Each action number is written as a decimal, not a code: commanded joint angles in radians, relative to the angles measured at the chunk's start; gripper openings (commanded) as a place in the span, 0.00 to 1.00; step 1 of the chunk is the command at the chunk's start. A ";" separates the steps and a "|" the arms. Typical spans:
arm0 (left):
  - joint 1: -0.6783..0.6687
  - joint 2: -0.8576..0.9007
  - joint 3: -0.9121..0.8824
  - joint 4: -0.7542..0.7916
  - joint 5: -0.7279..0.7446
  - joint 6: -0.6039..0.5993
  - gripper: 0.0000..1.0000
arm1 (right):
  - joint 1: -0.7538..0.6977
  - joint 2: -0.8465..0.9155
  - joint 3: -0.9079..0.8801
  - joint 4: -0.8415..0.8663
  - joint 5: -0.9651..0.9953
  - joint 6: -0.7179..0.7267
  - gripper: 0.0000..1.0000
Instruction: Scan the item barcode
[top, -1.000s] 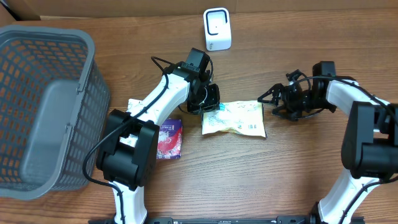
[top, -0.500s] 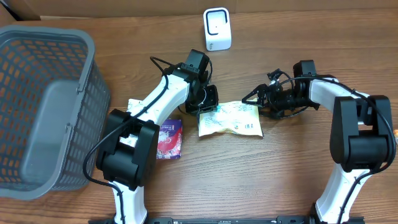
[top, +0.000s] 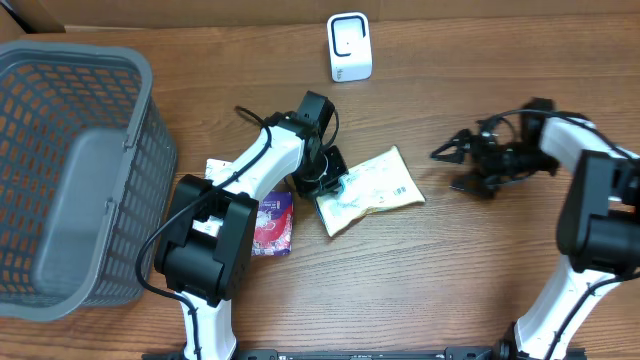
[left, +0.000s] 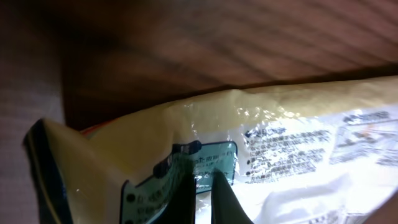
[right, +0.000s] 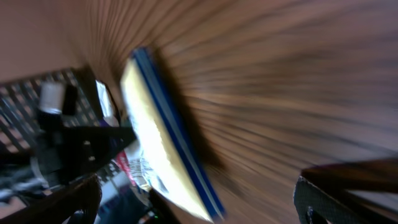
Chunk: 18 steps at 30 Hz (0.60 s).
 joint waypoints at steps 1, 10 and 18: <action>-0.023 -0.001 -0.039 0.001 0.026 -0.357 0.04 | -0.035 -0.053 0.001 -0.087 0.045 -0.032 1.00; -0.097 -0.002 -0.039 0.321 0.267 -0.563 0.04 | -0.030 -0.176 0.001 -0.320 0.014 -0.084 1.00; -0.122 -0.003 -0.024 0.492 0.270 -0.563 0.04 | -0.030 -0.188 -0.061 -0.301 0.010 0.072 1.00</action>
